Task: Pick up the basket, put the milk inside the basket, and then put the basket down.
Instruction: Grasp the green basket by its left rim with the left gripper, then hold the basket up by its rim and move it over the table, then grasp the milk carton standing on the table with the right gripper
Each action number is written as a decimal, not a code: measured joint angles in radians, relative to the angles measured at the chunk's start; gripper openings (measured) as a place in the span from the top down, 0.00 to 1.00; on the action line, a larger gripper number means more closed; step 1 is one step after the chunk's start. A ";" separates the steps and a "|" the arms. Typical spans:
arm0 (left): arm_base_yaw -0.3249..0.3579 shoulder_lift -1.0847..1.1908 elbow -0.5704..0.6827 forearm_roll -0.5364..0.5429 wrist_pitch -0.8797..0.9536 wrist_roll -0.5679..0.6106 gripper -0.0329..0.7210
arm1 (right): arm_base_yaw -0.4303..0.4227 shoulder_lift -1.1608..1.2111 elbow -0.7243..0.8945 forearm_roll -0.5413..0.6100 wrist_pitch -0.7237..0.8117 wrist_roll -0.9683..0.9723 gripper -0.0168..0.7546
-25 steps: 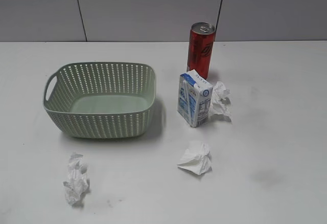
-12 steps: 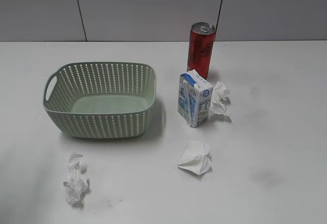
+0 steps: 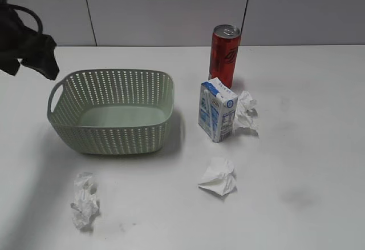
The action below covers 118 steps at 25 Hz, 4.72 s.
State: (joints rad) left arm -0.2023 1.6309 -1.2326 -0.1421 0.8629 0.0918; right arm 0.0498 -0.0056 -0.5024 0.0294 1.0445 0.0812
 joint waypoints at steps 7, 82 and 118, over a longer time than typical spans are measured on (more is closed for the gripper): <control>0.000 0.266 -0.097 -0.018 -0.024 0.000 0.17 | 0.000 0.000 0.000 0.000 0.000 -0.001 0.31; 0.000 0.191 -0.108 -0.092 0.064 -0.129 0.98 | 0.174 1.301 -0.586 0.421 -0.402 -0.581 0.16; 0.000 0.191 -0.108 -0.091 0.056 -0.131 0.98 | 0.489 2.226 -1.187 0.047 -0.064 -0.176 0.39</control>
State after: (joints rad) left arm -0.2023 1.8219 -1.3409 -0.2332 0.9186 -0.0392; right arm 0.5385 2.2200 -1.6892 0.0769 0.9804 -0.0952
